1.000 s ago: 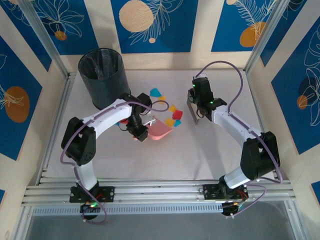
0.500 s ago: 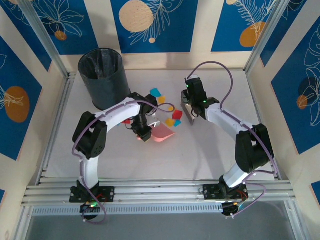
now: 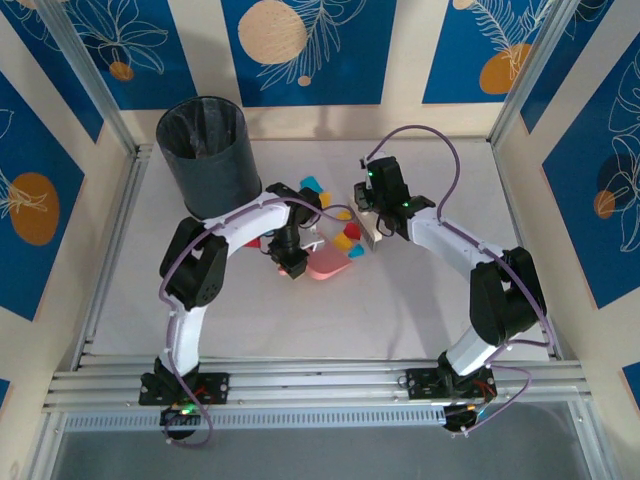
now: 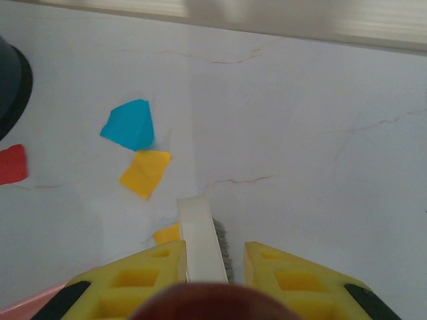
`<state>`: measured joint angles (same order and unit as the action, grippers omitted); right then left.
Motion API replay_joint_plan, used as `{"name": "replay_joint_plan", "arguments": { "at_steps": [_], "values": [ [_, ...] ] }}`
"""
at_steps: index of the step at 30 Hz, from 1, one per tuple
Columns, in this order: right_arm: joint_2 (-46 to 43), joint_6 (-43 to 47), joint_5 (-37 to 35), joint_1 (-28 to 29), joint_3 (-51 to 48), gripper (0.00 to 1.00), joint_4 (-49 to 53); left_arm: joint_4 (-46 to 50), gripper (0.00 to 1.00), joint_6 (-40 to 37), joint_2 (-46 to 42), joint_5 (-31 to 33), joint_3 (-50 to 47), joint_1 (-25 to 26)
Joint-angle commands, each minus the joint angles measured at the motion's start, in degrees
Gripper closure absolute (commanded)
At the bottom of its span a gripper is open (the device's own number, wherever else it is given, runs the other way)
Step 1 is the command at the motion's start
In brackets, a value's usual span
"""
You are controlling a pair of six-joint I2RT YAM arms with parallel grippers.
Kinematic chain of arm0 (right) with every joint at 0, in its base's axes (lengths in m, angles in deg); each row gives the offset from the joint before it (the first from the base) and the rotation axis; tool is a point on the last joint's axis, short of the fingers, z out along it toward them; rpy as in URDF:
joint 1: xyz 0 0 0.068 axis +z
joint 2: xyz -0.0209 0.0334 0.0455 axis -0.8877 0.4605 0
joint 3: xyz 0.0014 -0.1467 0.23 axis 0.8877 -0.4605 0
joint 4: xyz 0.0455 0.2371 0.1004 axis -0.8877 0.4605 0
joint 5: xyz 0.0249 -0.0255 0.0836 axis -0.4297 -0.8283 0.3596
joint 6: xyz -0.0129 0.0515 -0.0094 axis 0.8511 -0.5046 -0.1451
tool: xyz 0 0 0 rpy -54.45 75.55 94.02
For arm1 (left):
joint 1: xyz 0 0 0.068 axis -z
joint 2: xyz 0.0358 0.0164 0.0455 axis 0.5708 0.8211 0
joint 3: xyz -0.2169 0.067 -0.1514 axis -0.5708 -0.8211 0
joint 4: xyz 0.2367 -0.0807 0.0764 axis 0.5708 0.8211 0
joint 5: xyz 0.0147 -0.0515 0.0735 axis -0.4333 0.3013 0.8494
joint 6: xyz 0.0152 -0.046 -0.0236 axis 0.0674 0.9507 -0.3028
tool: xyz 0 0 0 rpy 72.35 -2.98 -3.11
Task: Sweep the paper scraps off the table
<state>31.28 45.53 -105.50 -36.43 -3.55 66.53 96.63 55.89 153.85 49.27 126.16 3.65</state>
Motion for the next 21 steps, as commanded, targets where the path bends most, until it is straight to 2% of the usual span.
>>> {"name": "replay_joint_plan", "arguments": {
  "at_steps": [1,12,21],
  "values": [
    [-0.38,-1.47,5.08,0.79,0.97,1.0,4.32,2.46,1.0,-0.81,1.44,0.71,2.17,0.74],
    [-3.4,-2.43,13.38,1.86,1.1,1.0,5.04,1.51,1.0,-0.07,1.57,1.24,3.39,0.71],
    [-6.76,-0.8,9.74,2.24,1.48,1.0,4.7,0.71,1.0,0.94,-1.73,3.69,0.9,0.57]
  ]
}}
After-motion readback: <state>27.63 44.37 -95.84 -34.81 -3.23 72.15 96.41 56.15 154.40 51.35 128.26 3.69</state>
